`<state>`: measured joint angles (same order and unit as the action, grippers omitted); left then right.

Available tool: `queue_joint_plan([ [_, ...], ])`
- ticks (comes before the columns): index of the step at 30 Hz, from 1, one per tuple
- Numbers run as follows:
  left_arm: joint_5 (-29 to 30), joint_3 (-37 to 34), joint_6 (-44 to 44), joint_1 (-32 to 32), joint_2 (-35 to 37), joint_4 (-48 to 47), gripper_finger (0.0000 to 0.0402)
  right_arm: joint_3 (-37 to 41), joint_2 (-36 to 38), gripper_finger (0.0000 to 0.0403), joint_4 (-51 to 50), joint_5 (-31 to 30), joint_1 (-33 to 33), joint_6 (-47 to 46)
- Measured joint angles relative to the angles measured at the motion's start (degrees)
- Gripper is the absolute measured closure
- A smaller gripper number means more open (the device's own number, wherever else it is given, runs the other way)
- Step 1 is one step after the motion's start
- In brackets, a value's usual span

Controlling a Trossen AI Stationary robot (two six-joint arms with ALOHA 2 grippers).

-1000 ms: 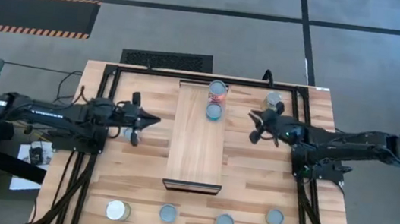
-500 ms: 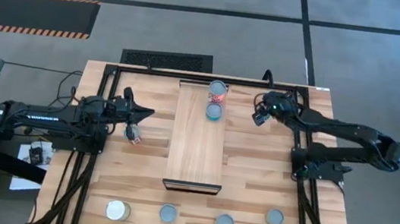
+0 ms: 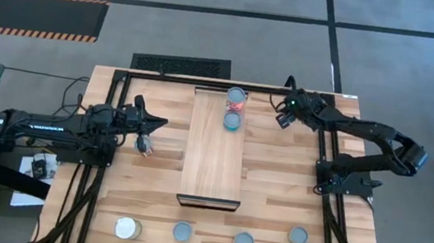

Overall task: Pick and place cans onto a shelf
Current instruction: Put the big blue can on the shelf

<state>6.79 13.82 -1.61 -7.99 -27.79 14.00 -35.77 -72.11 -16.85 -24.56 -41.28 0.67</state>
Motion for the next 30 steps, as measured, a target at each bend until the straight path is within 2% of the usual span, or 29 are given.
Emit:
queue_joint_plan([
  [10,-0.35,0.0,-0.98,0.02,0.0,-0.02,0.0395,-0.01,-0.02,0.0388,-0.1,2.43,-0.5,0.02],
  [15,-0.39,0.0,-1.97,0.04,0.0,0.02,0.0395,-0.08,1.95,0.0383,-1.29,4.68,0.14,0.7],
  [20,-0.4,0.0,-2.67,0.04,0.0,0.02,0.0395,-3.62,6.4,0.0396,-12.16,7.35,3.57,-1.29],
  [25,-0.4,0.0,-2.71,0.04,0.0,0.02,0.0395,-10.02,10.97,0.0395,-23.39,6.51,10.89,-4.84],
  [30,-0.39,0.0,-2.71,0.04,0.0,0.02,0.0395,-17.62,13.96,0.0396,-33.99,5.33,22.35,-10.98],
])
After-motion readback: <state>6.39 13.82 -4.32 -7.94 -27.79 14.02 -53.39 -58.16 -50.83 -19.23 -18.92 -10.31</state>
